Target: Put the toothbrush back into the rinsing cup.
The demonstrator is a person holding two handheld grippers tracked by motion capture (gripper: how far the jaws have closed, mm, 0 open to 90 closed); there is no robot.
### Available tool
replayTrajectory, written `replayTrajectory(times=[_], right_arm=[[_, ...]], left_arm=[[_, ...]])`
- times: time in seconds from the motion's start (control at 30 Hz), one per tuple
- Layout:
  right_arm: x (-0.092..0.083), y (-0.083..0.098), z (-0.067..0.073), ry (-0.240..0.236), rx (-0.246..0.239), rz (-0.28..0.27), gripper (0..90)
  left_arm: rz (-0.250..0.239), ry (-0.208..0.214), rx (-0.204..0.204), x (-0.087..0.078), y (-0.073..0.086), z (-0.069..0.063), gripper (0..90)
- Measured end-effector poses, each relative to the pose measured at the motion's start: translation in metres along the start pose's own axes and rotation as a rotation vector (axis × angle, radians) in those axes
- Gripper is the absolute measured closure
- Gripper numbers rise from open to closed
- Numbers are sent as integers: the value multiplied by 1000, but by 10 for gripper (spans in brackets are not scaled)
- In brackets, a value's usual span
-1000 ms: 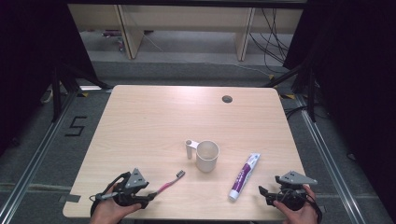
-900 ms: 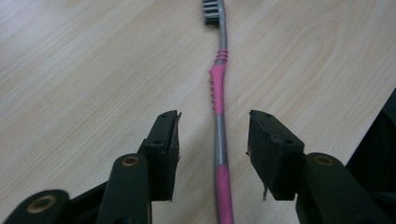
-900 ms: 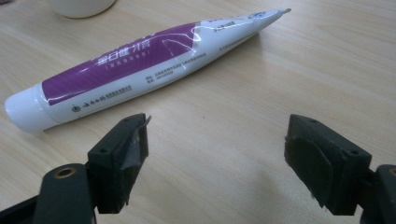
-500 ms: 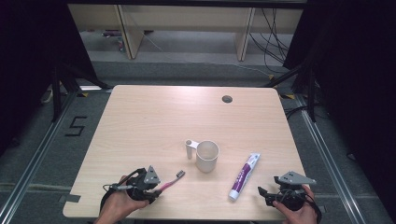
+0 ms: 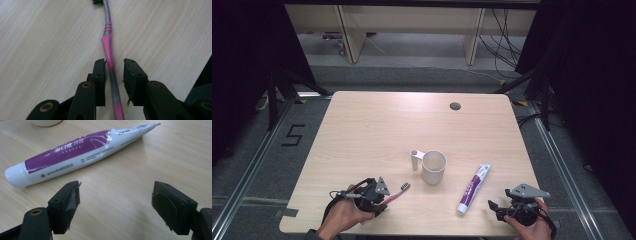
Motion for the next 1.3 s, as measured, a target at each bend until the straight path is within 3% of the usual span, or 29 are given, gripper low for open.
replayTrajectory(times=[0.17, 0.27, 0.37, 0.4, 0.5, 0.53, 0.87, 1.17, 1.3], right_arm=[[0, 0, 1, -7, 15, 2, 237], [-1, -1, -1, 5, -2, -2, 237], [0, -1, 0, 1, 8, -3, 237], [0, -1, 0, 1, 8, -3, 237], [0, -1, 1, -3, 8, -3, 238], [-1, -1, -1, 9, -4, -1, 238], [0, 0, 0, -4, 7, 1, 238], [0, 1, 2, -3, 24, 2, 238], [1, 0, 1, 0, 0, -2, 238]], left_arm=[[20, 14, 26, 6, -1, -2, 726], [25, 19, 8, 7, -2, -3, 741], [36, 21, 35, 8, -3, 0, 758], [57, 31, 27, 7, -3, -1, 758], [76, 35, 66, 8, -4, 2, 776], [80, 42, 41, 8, -4, -1, 787], [173, 60, 94, 10, -10, -2, 806], [206, 63, 115, 10, -12, -4, 823], [241, 70, 130, 9, -12, -5, 829]])
Point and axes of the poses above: each handheld gripper's, and its own axes: x roughly forward along the jaws, y roughly out of its underside, z roughly to its left, the point moved 9 cm from there along x, roughly forward along the jaws, and after that the axes turned 15 degrees about -y, right-handed, at the moved point
